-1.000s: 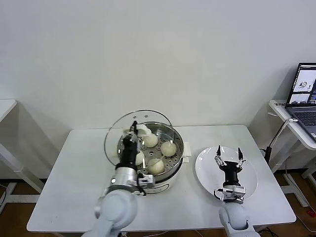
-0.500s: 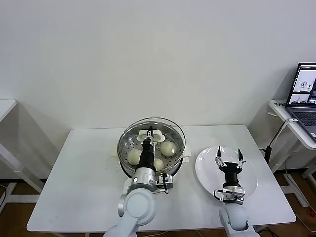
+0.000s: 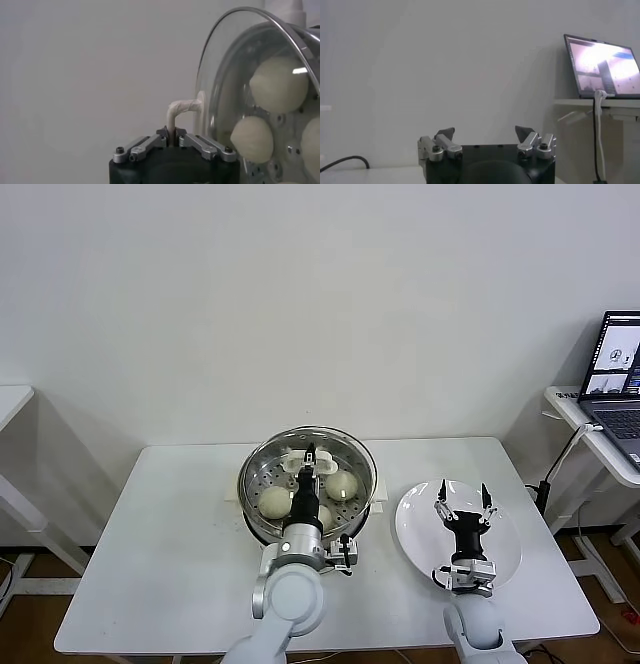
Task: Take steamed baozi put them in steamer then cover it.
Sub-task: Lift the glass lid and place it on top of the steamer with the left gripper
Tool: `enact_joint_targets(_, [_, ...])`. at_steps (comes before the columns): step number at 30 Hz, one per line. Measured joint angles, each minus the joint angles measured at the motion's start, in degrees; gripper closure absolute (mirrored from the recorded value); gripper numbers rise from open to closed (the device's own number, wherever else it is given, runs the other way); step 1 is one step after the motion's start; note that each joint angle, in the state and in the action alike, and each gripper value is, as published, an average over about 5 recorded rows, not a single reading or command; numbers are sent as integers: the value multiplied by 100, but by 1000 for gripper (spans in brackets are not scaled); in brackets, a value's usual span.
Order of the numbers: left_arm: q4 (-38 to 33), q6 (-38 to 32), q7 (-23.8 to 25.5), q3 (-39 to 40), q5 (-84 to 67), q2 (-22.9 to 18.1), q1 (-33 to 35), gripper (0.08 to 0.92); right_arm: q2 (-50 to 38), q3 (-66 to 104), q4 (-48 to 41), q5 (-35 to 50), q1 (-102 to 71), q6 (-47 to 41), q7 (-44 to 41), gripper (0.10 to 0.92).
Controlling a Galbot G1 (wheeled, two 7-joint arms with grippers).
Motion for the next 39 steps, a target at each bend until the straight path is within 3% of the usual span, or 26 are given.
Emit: enact_joint_targets(39, [314, -131, -78, -169, 244, -75, 28, 813, 18, -43, -71, -88, 68, 18, -8, 203])
